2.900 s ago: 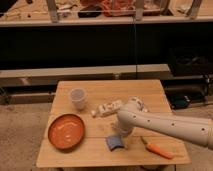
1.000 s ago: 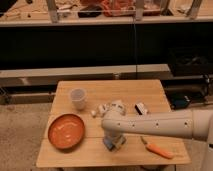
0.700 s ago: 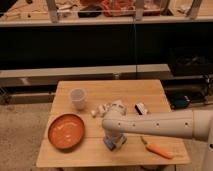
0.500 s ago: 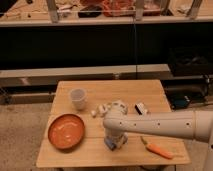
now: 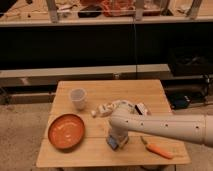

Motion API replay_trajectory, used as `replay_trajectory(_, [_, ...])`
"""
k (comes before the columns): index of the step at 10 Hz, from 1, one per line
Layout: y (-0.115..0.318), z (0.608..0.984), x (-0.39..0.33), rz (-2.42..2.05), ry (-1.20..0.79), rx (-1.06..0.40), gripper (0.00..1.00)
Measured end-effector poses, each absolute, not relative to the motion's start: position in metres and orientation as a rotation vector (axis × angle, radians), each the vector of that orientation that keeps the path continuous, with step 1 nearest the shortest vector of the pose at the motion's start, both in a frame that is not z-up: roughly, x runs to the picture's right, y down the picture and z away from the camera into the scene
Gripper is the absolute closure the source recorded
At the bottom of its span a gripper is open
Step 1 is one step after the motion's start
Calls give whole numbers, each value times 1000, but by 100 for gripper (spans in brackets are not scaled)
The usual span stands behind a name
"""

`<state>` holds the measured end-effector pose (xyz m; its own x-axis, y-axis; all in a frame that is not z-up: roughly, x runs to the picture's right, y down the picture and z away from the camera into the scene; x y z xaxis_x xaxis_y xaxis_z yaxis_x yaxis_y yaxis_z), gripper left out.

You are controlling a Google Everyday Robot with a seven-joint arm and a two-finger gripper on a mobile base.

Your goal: Wipe the white sponge on the table

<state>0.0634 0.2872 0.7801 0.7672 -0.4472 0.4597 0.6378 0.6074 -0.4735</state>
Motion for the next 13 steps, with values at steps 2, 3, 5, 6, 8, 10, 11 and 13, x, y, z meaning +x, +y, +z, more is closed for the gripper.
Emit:
replay_trajectory(2, [296,771,92,-619,-297,-660,51])
replay_trajectory(3, [297,770,103,-604,-287,-660,51])
replay_trajectory(5, [292,770,123,-573,-260,-656,51])
replay_trajectory(6, [287,771,124,-564,-254,-652,51])
replay_trajectory(8, [271,777,122,-546,-245,-647,51])
replay_trajectory(10, [260,782,111,-549,-245,-642,47])
replay_trajectory(11, [254,786,101,-554,-247,-640,46])
replay_trajectory(13, [247,790,87,-568,-247,-642,46])
